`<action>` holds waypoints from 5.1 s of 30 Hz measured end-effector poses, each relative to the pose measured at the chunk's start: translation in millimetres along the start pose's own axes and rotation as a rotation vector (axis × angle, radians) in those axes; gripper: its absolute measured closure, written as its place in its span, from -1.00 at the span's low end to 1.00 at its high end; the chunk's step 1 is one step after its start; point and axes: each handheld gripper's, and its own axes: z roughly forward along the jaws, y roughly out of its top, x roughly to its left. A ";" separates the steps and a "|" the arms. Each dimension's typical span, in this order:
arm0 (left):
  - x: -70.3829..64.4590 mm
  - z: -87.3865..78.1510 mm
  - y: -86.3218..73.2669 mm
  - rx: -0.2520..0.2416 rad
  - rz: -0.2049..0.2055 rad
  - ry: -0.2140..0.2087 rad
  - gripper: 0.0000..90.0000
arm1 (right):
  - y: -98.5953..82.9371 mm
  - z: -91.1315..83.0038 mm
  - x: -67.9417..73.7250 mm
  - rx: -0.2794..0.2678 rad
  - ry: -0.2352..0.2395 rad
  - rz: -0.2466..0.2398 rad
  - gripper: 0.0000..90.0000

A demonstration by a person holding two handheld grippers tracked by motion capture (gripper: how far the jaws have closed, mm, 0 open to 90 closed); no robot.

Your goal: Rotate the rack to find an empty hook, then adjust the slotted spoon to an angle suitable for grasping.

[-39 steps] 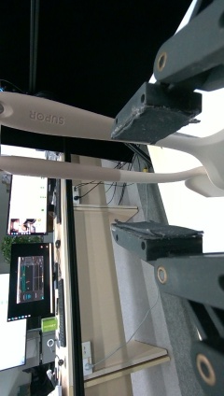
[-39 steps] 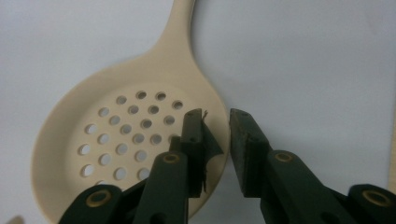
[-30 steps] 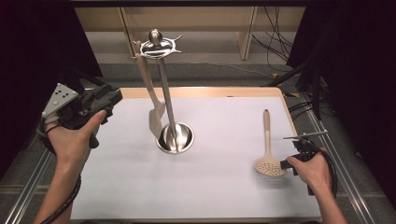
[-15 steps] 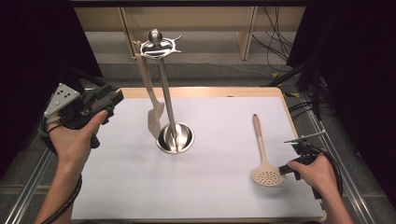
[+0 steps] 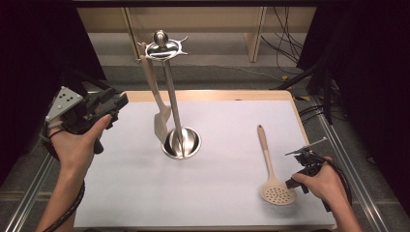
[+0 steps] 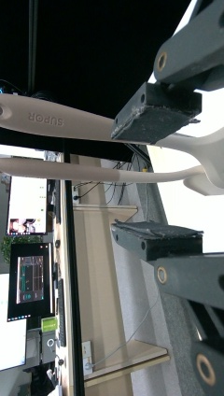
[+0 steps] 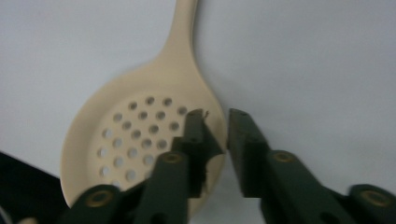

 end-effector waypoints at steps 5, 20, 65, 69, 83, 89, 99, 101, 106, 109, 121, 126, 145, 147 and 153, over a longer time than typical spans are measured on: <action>0.2 -0.8 0.4 -0.004 -0.004 0.001 0.05 | 7.0 -1.4 5.2 -0.046 -0.022 -0.012 0.56; 5.2 -3.1 0.8 -0.010 -0.017 -0.009 0.05 | 30.2 1.8 19.0 -0.106 -0.046 -0.053 0.44; -8.0 1.8 0.1 0.001 -0.013 -0.031 0.04 | 64.9 37.7 34.9 -0.043 -0.137 -0.018 0.52; -7.8 1.9 -0.1 0.003 -0.012 -0.032 0.03 | 66.0 40.6 34.8 -0.026 -0.133 -0.029 0.54; -9.4 2.8 -0.9 0.012 -0.009 -0.036 0.03 | 70.3 48.2 41.2 0.021 -0.148 0.021 0.59; -9.8 2.9 -0.9 0.012 -0.008 -0.036 0.03 | 72.1 48.7 38.6 0.020 -0.157 0.016 0.67; -10.6 3.9 -2.1 0.020 -0.006 -0.041 0.03 | 69.6 47.9 37.0 -0.011 -0.136 0.067 0.76; -10.9 4.1 -2.5 0.021 -0.008 -0.040 0.03 | 68.6 47.3 36.7 -0.011 -0.144 0.046 0.76; -11.1 3.9 -2.1 0.019 -0.004 -0.043 0.03 | 66.8 47.7 31.9 -0.081 -0.134 -0.006 0.77; -10.8 3.7 -2.2 0.020 -0.004 -0.042 0.03 | 65.1 43.7 34.8 -0.090 -0.139 0.018 0.77; -14.2 5.4 -3.6 0.025 -0.004 -0.048 0.03 | 43.8 21.0 38.3 -0.296 -0.058 -0.041 0.77; -14.5 5.0 -3.7 0.025 -0.004 -0.048 0.03 | 37.3 14.4 37.3 -0.428 -0.001 -0.131 0.76; -26.6 8.4 -4.6 0.034 0.017 -0.088 0.03 | 14.9 -12.3 64.5 -0.752 0.016 -0.204 0.76; -28.0 9.0 -4.8 0.032 0.016 -0.096 0.03 | 15.9 -13.4 64.5 -0.782 -0.008 -0.239 0.76; -33.1 10.8 -6.2 0.037 0.023 -0.105 0.03 | 13.4 -20.4 75.2 -0.838 0.021 -0.270 0.76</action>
